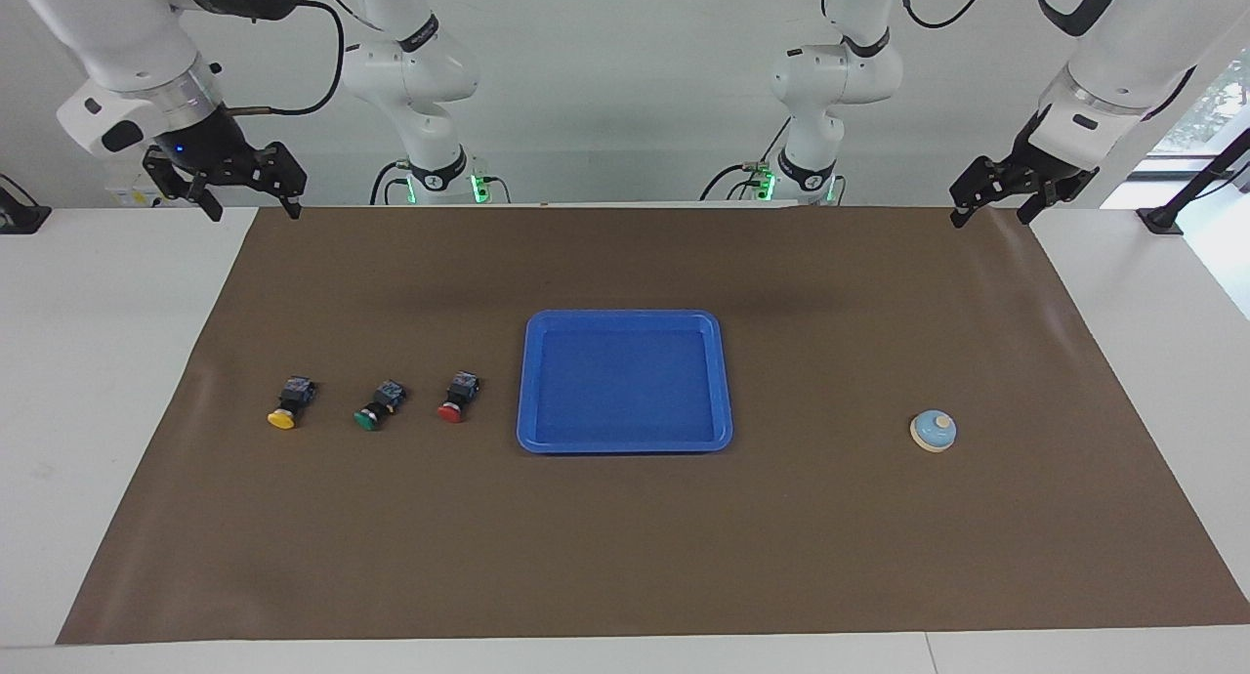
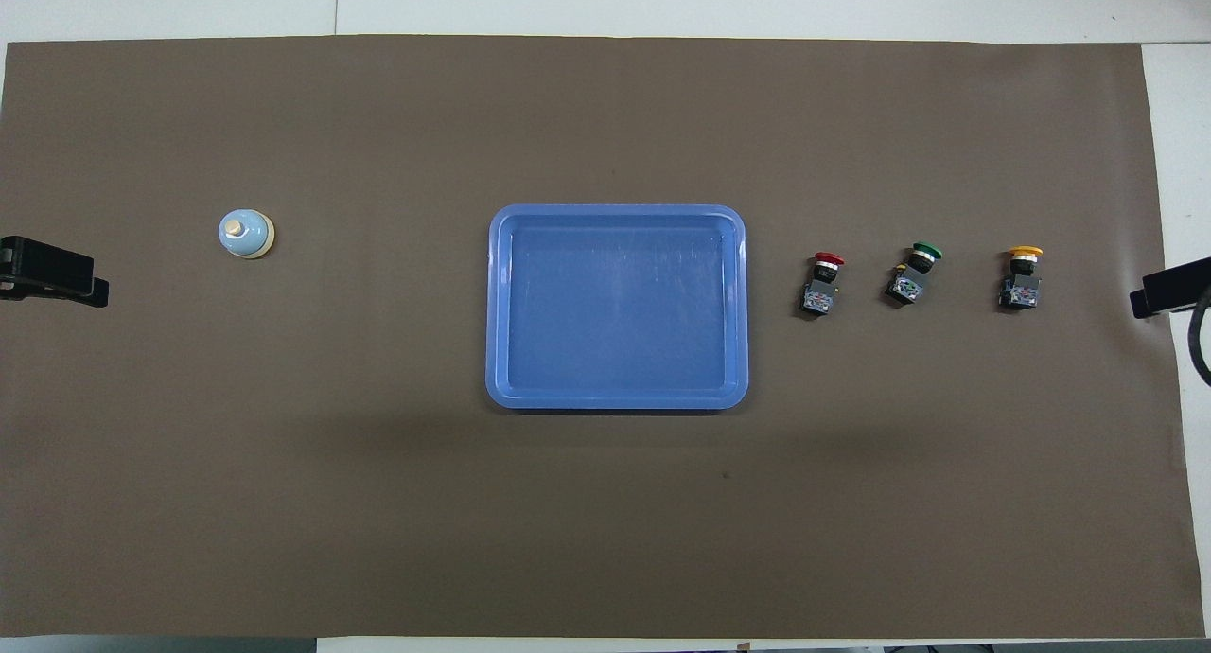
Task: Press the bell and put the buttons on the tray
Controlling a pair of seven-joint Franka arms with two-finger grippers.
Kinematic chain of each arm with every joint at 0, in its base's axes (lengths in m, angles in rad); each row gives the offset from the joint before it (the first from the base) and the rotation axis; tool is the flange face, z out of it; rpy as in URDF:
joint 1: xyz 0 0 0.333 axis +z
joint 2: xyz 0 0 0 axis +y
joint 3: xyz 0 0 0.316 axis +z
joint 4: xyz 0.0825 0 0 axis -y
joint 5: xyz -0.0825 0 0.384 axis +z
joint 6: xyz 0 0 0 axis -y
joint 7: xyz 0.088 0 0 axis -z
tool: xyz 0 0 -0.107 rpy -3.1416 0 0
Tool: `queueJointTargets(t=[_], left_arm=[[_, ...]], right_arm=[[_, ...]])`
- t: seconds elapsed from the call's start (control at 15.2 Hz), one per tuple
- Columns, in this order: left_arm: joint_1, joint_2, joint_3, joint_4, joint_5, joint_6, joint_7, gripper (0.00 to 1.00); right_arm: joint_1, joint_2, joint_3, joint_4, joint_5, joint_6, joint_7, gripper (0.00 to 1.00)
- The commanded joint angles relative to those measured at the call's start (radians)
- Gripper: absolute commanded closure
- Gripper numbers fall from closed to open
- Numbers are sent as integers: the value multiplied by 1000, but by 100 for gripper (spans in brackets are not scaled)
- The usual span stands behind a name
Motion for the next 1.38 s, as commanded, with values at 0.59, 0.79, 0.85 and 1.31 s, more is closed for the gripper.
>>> queueJointTargets(t=[0.59, 0.79, 0.85, 1.31], left_arm=[[-4, -1, 5, -53, -1, 99, 3, 65], [-4, 46, 3, -128, -1, 277, 3, 100], [-4, 77, 5, -142, 0, 337, 3, 100], [-2, 287, 3, -134, 40, 560, 9, 100]], right_arm=[[-8, -22, 2, -23, 17, 4, -16, 0], [-8, -22, 2, -23, 17, 4, -16, 0], [-8, -21, 2, -23, 17, 4, -16, 0], [-8, -21, 2, -23, 17, 4, -16, 0]])
